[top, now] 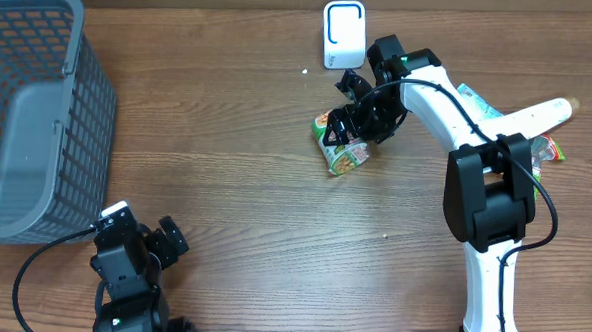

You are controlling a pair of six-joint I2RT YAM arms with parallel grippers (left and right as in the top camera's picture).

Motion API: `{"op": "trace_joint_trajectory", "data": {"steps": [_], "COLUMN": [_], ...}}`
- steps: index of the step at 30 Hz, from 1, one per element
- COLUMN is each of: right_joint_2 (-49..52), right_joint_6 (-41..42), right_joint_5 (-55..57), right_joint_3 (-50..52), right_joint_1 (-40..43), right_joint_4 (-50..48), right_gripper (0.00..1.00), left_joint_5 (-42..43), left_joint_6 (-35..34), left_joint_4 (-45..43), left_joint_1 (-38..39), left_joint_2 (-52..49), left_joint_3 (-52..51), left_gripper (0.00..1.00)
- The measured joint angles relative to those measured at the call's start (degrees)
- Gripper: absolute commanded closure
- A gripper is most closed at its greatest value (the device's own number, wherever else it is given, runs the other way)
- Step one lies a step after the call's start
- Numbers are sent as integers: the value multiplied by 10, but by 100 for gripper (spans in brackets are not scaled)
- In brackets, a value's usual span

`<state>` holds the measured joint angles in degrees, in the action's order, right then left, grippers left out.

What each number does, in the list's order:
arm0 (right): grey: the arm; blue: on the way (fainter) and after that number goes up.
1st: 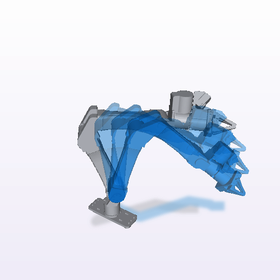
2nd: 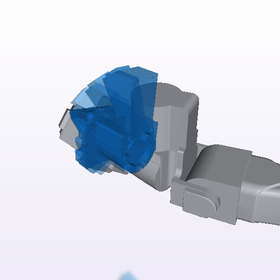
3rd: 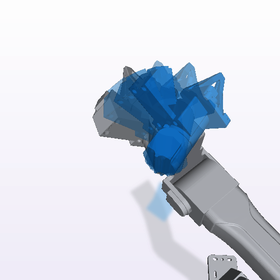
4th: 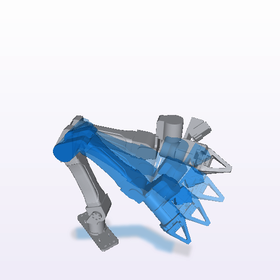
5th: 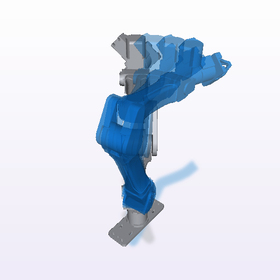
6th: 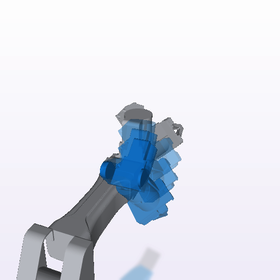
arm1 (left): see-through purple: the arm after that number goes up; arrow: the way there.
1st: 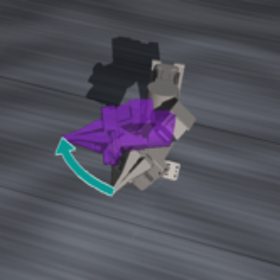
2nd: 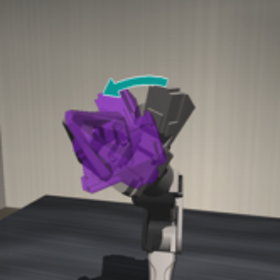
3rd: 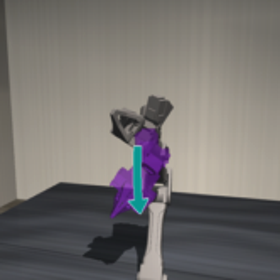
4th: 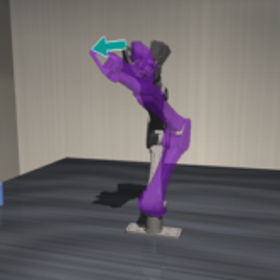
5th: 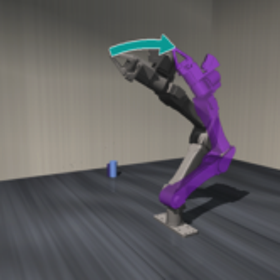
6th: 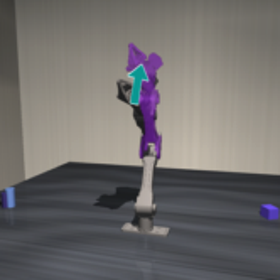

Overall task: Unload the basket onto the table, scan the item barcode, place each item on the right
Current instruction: 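Grasp the cup noodle with the right gripper and lift it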

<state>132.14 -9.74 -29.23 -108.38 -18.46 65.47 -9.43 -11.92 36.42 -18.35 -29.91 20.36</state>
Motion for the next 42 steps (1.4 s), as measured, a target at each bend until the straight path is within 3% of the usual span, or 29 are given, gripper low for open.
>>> {"op": "trace_joint_trajectory", "data": {"steps": [12,21,42], "right_joint_2": [5,5,5], "right_joint_6": [-8,-7,15], "right_joint_5": [117,110,84], "right_joint_3": [-87,-87,-147], "right_joint_1": [1,-5,-102], "right_joint_4": [23,73,134], "right_gripper": [11,22,23], "left_joint_5": [0,0,0], "left_joint_6": [0,0,0], "left_joint_4": [0,0,0], "left_joint_1": [0,0,0], "left_joint_2": [0,0,0], "left_joint_3": [0,0,0], "left_gripper": [1,0,1]}}
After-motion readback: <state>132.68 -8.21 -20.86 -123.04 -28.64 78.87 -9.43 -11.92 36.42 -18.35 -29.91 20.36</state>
